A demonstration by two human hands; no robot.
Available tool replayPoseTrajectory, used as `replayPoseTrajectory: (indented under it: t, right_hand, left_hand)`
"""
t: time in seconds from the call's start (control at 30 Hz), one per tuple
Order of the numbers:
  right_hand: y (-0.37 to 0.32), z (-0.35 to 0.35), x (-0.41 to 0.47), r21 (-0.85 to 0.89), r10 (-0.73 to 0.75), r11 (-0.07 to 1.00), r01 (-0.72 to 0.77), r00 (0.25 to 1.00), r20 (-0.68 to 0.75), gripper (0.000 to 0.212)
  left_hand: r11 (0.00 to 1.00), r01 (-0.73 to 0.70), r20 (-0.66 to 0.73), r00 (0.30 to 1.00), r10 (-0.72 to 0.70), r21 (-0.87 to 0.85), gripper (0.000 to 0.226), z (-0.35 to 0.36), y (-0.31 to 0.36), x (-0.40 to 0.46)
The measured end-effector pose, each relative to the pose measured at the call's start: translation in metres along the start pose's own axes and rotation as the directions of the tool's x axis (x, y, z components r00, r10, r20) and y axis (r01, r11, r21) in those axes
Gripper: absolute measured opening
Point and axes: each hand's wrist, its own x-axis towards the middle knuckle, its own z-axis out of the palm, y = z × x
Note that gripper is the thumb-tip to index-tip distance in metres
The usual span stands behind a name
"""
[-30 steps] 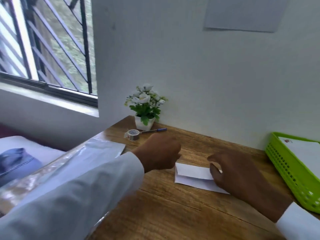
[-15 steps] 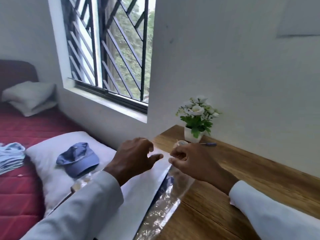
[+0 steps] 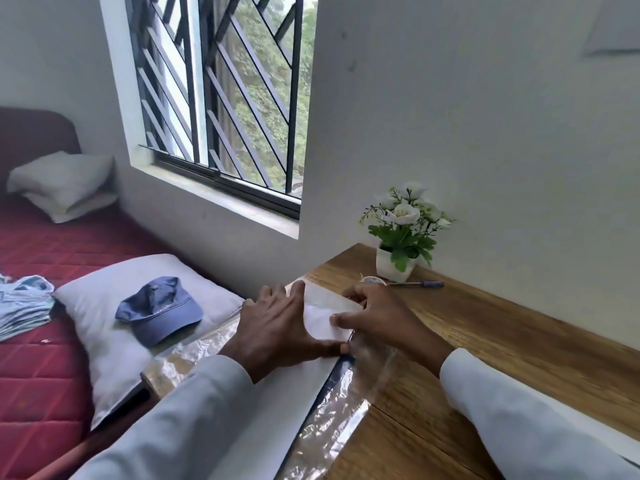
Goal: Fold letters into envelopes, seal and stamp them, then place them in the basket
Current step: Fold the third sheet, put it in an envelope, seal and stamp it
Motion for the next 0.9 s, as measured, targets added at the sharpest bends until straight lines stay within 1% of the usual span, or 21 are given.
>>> replayPoseTrajectory:
  t: [0.1, 0.2, 0.27, 0.3, 0.4, 0.47, 0.5, 0.57, 0.67, 0.77, 0.9]
  right_hand:
    - [0.002, -0.001, -0.002, 0.138, 0.013, 0.990, -0.011, 1.000, -0.011, 0.049]
    - [0.003, -0.005, -0.004, 0.312, 0.016, 0.950, -0.011, 1.000, -0.012, 0.044]
    - [0.002, -0.012, -0.007, 0.442, 0.028, 0.896, -0.039, 0.999, 0.031, 0.037]
    - [0.001, -0.016, -0.009, 0.487, 0.037, 0.872, -0.057, 0.998, 0.052, 0.033]
    - [0.002, -0.033, -0.015, 0.563, 0.064, 0.821, -0.093, 0.995, 0.072, 0.031]
    - [0.002, -0.045, -0.021, 0.591, 0.086, 0.802, -0.093, 0.996, 0.039, 0.033]
    - [0.004, -0.053, -0.024, 0.609, 0.100, 0.789, -0.082, 0.995, 0.005, 0.035]
    - [0.007, -0.065, -0.032, 0.624, 0.134, 0.780, -0.053, 0.987, -0.084, 0.038]
    - [0.019, -0.087, -0.047, 0.564, 0.164, 0.825, -0.009, 0.961, -0.224, 0.039]
    - [0.033, -0.104, -0.068, 0.511, 0.162, 0.858, 0.046, 0.921, -0.354, 0.033]
    - [0.052, -0.122, -0.098, 0.447, 0.155, 0.891, 0.085, 0.867, -0.473, 0.024]
  left_hand:
    - [0.992, -0.041, -0.049, 0.998, 0.035, -0.121, 0.123, -0.003, 0.000, 0.001]
    - [0.934, -0.162, -0.144, 0.982, 0.121, -0.319, 0.100, -0.007, -0.003, 0.004]
    - [0.837, -0.259, -0.208, 0.962, 0.178, -0.482, 0.078, -0.014, -0.005, 0.007]
    - [0.778, -0.304, -0.234, 0.950, 0.206, -0.550, 0.071, -0.018, -0.007, 0.008]
    - [0.638, -0.403, -0.270, 0.915, 0.301, -0.656, 0.066, -0.032, -0.005, 0.013]
    - [0.570, -0.421, -0.259, 0.902, 0.346, -0.706, 0.067, -0.040, -0.002, 0.017]
    - [0.547, -0.437, -0.261, 0.891, 0.371, -0.714, 0.068, -0.044, 0.002, 0.021]
    - [0.539, -0.476, -0.263, 0.866, 0.425, -0.695, 0.069, -0.052, 0.009, 0.029]
    - [0.522, -0.528, -0.255, 0.824, 0.505, -0.670, 0.070, -0.059, 0.030, 0.040]
    - [0.482, -0.589, -0.252, 0.764, 0.594, -0.649, 0.071, -0.060, 0.057, 0.049]
    - [0.462, -0.671, -0.242, 0.683, 0.689, -0.580, 0.072, -0.055, 0.097, 0.062]
